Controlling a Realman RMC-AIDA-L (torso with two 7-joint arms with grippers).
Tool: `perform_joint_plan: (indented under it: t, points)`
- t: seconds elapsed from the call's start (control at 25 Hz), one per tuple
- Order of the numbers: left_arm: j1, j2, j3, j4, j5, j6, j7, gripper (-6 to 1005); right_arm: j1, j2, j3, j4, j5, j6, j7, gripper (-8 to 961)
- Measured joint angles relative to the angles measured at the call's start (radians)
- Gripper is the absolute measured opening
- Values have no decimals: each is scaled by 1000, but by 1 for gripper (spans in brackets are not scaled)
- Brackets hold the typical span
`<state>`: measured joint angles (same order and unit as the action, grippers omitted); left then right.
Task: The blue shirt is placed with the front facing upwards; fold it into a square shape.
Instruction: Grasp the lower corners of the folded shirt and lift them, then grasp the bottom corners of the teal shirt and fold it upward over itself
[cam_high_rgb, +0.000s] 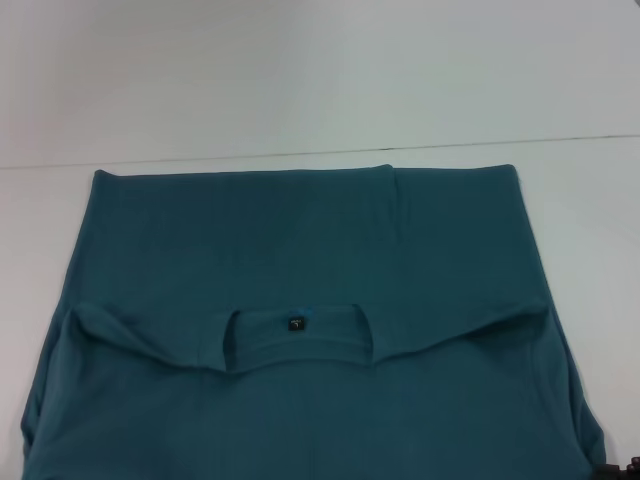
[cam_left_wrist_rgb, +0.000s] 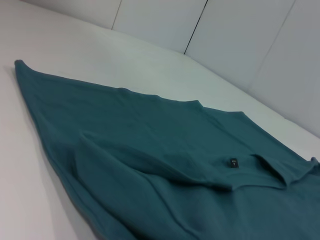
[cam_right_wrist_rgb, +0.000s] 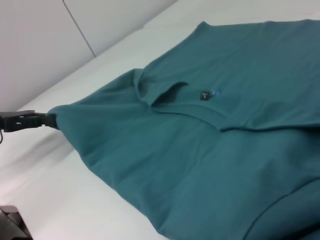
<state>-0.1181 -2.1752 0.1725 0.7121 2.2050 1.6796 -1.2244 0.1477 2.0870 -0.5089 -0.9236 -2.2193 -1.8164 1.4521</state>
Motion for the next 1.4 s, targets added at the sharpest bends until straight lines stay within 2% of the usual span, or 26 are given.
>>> perform_joint_plan:
  t: [0.76, 1.08, 1.4]
  points:
    - [21, 0, -64, 3, 49, 39, 6, 51, -2, -2, 4, 26, -73, -3, -13, 32]
    - [28, 2, -67, 10, 50, 53, 1, 51, -25, -3, 53, 20, -73, -41, -30, 31]
    - [24, 5, -84, 18, 73, 55, 1, 51, -9, -1, 69, 27, -75, -36, -40, 31]
